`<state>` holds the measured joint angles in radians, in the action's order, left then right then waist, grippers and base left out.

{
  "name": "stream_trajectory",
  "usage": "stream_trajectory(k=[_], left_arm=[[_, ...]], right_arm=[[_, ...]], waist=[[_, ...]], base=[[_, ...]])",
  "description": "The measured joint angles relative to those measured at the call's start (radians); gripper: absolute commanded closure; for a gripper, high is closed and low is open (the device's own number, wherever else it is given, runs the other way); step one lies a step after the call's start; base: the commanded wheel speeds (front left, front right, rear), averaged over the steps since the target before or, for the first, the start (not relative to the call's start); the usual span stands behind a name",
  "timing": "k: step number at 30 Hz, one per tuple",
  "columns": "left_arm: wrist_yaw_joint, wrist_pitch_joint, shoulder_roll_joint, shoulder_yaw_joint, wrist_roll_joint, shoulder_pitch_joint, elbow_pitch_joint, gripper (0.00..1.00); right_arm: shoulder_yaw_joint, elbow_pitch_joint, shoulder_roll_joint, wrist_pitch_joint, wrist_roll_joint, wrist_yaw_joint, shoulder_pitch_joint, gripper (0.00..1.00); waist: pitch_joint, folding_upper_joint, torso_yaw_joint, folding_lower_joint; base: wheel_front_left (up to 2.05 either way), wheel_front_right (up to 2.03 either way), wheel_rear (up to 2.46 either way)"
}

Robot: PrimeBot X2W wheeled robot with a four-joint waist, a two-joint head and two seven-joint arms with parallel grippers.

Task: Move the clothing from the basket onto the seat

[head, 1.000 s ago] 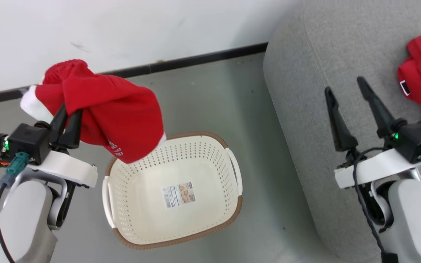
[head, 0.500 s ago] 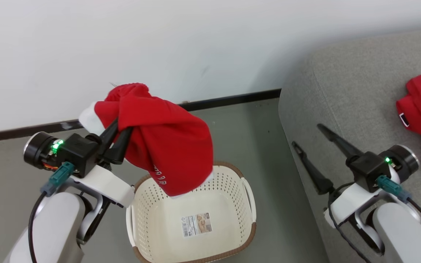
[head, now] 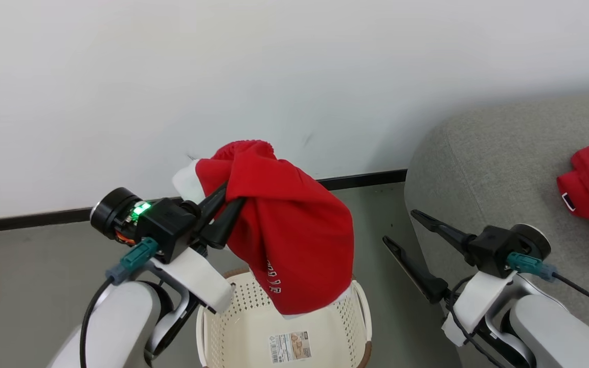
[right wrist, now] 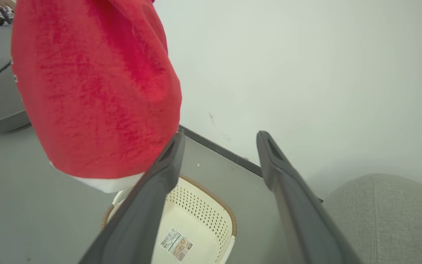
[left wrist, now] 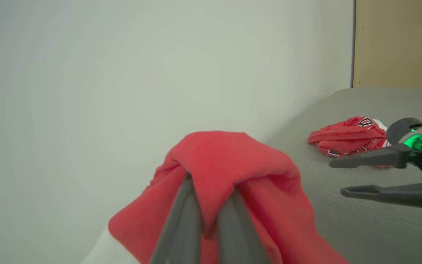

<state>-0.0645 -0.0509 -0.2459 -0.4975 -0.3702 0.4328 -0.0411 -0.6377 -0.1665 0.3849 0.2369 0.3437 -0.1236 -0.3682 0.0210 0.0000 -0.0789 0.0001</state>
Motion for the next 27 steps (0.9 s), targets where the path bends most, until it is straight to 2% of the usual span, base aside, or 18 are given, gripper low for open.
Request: stream_trajectory(k=[7,14,27], left_arm=[[-0.002,0.048,0.019,-0.043,-0.010,-0.034,-0.031,1.00],[-0.009,0.079,0.032,-0.077,-0.018,-0.036,-0.066,1.00],[-0.009,0.125,0.058,-0.121,-0.026,-0.036,-0.124,1.00]], right_arm=[[-0.146,-0.001,0.058,-0.030,0.128,0.000,-0.045,0.00],[-0.238,0.013,0.095,-0.045,0.220,0.000,-0.099,0.00],[-0.514,0.119,0.153,-0.072,0.391,0.000,-0.253,0.00]], waist=[[-0.038,0.0000,0.021,0.0000],[-0.057,0.0000,0.038,0.0000],[-0.066,0.0000,0.066,0.0000]], base=[[0.00,0.00,0.00],[0.00,0.00,0.00],[0.00,0.00,0.00]])
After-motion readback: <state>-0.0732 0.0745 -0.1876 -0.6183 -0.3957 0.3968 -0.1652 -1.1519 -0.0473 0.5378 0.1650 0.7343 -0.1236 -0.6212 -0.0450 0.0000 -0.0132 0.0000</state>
